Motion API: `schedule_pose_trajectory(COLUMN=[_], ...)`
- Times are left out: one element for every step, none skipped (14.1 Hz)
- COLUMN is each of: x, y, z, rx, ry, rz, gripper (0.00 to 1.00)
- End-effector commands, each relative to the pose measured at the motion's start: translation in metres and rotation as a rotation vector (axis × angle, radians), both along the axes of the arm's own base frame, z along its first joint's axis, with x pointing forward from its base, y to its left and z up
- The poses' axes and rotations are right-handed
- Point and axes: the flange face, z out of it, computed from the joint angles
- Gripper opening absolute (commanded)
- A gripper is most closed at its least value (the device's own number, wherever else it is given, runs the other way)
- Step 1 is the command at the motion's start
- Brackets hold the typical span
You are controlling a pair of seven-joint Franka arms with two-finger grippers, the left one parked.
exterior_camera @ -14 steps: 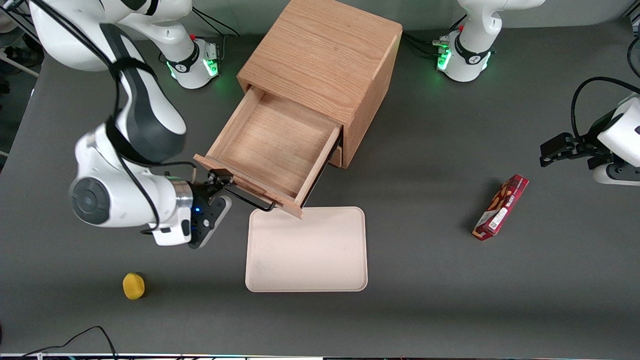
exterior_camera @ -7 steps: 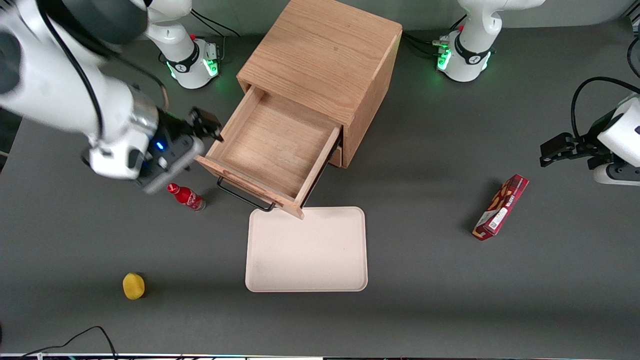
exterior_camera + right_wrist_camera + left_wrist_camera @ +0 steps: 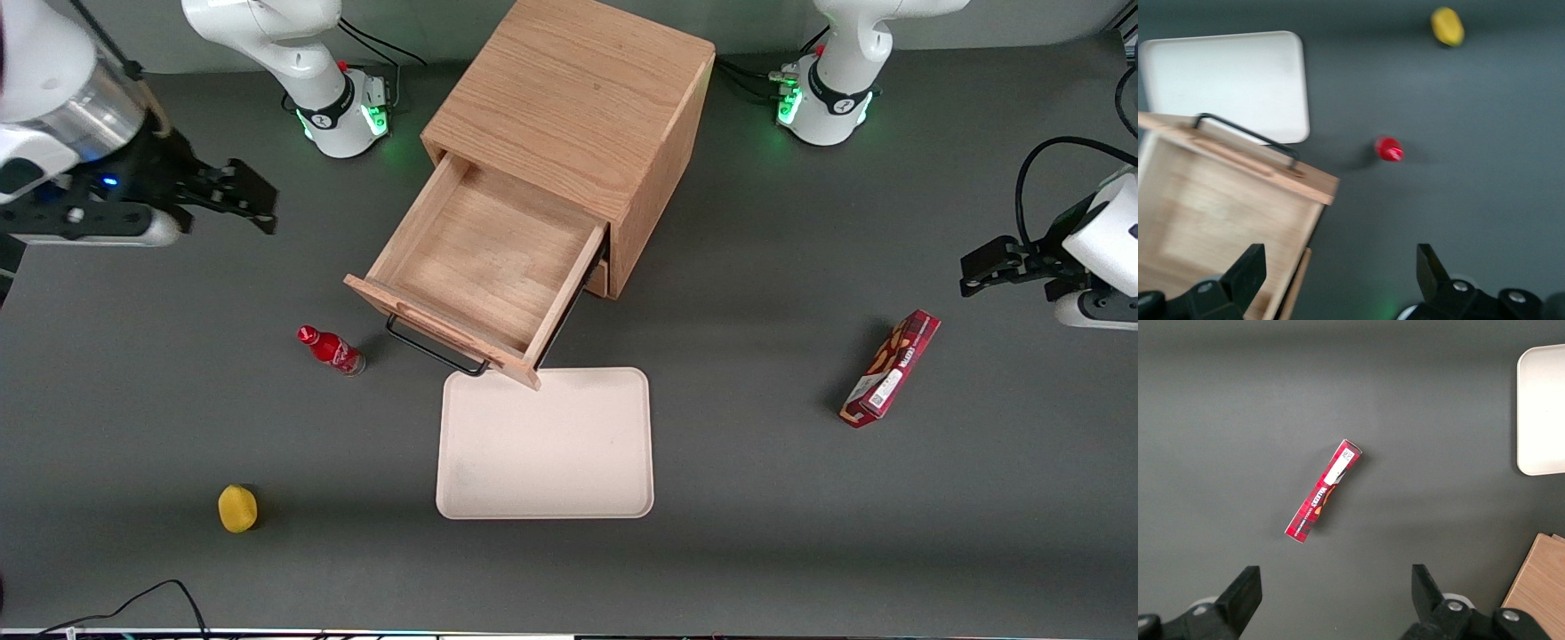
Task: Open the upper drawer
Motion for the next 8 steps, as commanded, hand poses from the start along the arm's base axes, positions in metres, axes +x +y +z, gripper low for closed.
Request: schedule_pose_trajectory(x=[-0.028,-0.034,-0.042,-0.053,-0.059,-0.062,-0.06,-0.058], y=[-0.069,-0.092,-0.109,-0.116,-0.118,-0.119,-0.119,-0.119], z=[-0.02,-0.039,-0.057,-0.075,-0.092,-0.101,-0.104,-0.104], rx=[-0.011,-0.002,0.019,0.032,0.035,0.036,0.036,0.035], ry=[0.024,0.016,-0.023,-0.057,-0.074,-0.08,-0.073,-0.072], rz=[-0.054,-0.057,-0.042,-0.022,-0.019,-0.011,0.006,0.01], gripper=[1.0,1.0,1.0,1.0,1.0,1.0,1.0,1.0])
